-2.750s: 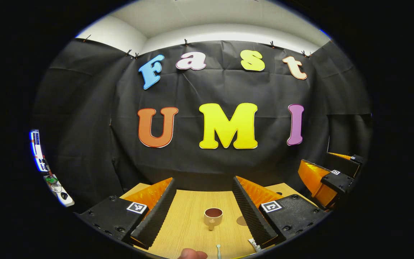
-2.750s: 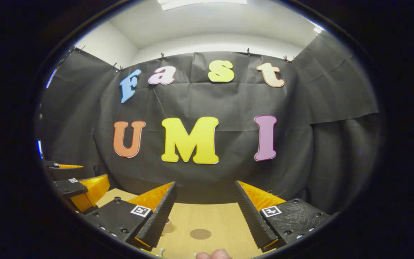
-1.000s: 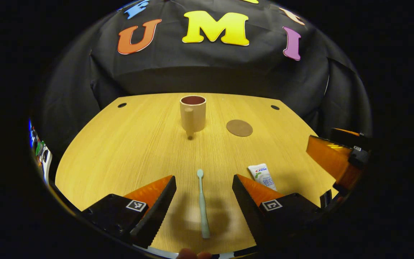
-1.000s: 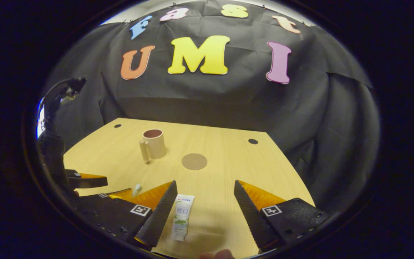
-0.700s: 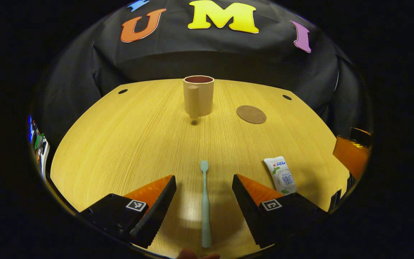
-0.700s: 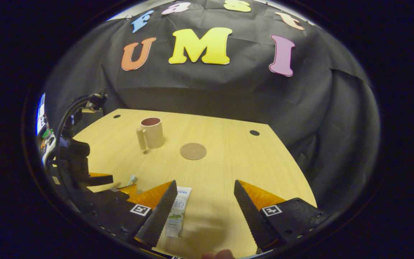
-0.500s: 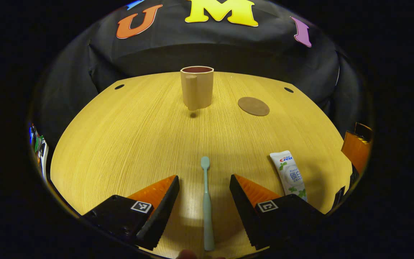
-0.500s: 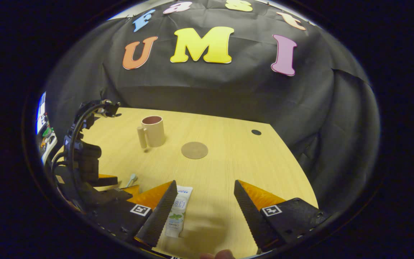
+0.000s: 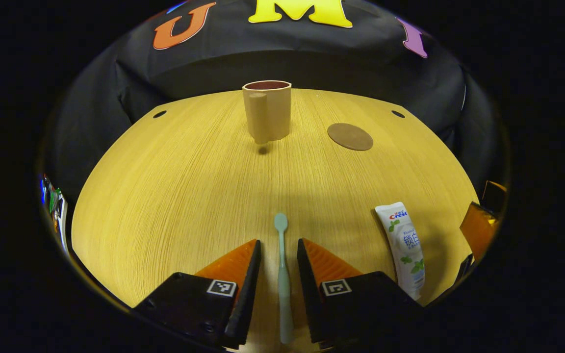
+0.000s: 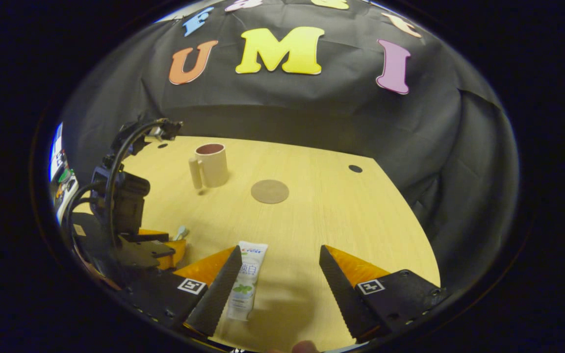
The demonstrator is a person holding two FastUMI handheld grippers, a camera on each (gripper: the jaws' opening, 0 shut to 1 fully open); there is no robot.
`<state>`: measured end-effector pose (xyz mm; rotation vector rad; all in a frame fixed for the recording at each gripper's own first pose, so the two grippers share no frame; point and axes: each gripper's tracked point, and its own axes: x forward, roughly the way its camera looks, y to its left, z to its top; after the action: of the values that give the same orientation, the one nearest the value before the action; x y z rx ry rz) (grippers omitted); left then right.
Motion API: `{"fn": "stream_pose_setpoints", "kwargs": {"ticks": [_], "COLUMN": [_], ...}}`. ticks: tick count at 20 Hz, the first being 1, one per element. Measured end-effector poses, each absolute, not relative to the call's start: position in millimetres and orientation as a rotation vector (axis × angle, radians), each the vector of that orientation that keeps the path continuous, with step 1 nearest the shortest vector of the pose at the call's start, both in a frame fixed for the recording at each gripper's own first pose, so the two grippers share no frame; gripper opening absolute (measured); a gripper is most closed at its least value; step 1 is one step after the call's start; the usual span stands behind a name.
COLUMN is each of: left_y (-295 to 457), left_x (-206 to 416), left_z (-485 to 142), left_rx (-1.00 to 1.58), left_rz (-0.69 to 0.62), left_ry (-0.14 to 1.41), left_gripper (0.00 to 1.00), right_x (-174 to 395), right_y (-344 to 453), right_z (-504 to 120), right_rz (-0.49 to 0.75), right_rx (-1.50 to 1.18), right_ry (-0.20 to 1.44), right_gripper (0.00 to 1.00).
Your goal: Put the toothbrush and toothpaste on the desktop into the cup, then pick up the cup and place it on the coaster on the desktop.
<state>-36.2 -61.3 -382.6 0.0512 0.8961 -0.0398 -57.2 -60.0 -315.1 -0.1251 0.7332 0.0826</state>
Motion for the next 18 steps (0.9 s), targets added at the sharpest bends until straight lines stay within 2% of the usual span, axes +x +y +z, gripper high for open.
{"fn": "stream_pose_setpoints", "kwargs": {"ticks": [1, 4, 6, 7, 9, 13, 18], "left_y": [-63, -64, -66, -67, -67, -54, -49], "left_x": [-35, -35, -35, -35, -34, -32, -28], "left_z": [-383, -382, -382, -381, -382, -375, -352], "left_rx": [0.063, 0.109, 0.137, 0.137, 0.121, 0.100, 0.039], "left_rz": [-0.054, -0.083, -0.086, -0.082, -0.072, -0.021, -0.025], "left_ry": [0.897, 0.898, 0.897, 0.897, 0.894, 0.876, 0.817], "left_gripper": [0.41, 0.28, 0.18, 0.09, 0.04, 0.03, 0.03], "right_x": [-58, -62, -63, -64, -63, -60, -56], "right_y": [-59, -54, -51, -51, -49, -44, -30], "right_z": [-318, -328, -334, -336, -342, -357, -378], "right_rz": [0.086, 0.096, 0.100, 0.100, 0.105, 0.119, 0.144], "right_rx": [-0.123, -0.120, -0.116, -0.113, -0.108, -0.082, -0.069], "right_ry": [0.742, 0.765, 0.778, 0.784, 0.793, 0.824, 0.864], "right_gripper": [0.96, 0.94, 0.96, 0.96, 0.94, 0.94, 0.94]}}
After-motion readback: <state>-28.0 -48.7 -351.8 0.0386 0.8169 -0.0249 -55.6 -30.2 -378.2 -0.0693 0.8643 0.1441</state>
